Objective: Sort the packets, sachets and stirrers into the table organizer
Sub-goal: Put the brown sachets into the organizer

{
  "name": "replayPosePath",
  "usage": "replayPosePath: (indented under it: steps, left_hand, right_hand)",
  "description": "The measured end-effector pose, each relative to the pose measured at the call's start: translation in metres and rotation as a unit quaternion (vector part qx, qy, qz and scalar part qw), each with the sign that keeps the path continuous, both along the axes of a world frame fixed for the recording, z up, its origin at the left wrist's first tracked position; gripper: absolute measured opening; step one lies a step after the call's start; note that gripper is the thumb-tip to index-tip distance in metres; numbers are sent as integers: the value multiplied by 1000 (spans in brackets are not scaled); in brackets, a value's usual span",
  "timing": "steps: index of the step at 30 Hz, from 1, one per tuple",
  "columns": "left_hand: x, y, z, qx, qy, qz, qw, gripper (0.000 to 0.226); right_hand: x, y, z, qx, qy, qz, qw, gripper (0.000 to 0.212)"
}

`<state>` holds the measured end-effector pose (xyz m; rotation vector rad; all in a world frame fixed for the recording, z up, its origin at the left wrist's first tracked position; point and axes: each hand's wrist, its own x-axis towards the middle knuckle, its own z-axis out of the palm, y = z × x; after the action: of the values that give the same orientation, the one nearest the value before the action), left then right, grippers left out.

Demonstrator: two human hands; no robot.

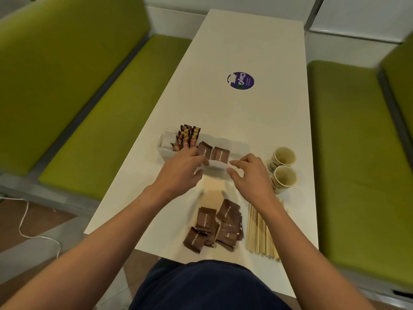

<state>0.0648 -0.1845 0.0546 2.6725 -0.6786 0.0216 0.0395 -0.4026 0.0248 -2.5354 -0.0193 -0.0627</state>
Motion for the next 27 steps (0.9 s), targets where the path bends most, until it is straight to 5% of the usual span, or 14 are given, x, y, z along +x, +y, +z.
replayPosePath:
  steps: [11,16,20,27]
  left_hand:
    - [-63,-5,-41,37,130,-37,990,24]
    - [-73,-5,-47,114,206,-94,967,44]
    - [-70,-5,-50,130,199,-104,966,51]
    - [-64,-7,-49,136,156,-94,974,28]
  right_hand:
    - [-77,3,-32,-33,72,45,996,34]
    - [-84,4,-38,-67,111,92,987,52]
    - [-80,5,-38,-80,100,107,986,47]
    - [-70,8,-32,-79,78,107,988,33]
